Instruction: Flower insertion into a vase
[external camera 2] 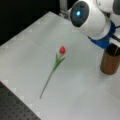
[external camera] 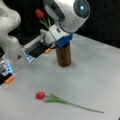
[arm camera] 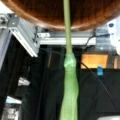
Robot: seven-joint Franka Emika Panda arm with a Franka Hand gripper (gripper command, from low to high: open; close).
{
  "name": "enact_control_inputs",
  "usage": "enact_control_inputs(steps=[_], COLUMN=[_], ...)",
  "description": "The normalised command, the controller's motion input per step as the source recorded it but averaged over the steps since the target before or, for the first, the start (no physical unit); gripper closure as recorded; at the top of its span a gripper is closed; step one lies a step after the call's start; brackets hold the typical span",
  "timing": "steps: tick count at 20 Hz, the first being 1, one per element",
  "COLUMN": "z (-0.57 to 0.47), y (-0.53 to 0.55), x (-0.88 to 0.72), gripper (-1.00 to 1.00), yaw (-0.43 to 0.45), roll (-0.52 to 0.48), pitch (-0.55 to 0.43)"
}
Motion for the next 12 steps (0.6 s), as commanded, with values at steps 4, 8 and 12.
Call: enact_control_inputs(steps=[4, 8, 12], z=[0.32, 0.06, -0.11], y=[-0.34, -0.34, -0.39], x=[0.03, -0.18, -0.23], gripper=[-1.0, -1.0, -1.0], yaw=[0.002, 0.022, 0.087], roll=[-0.394, -0.368, -0.172], pitch=[-0.535, -0.701, -0.784])
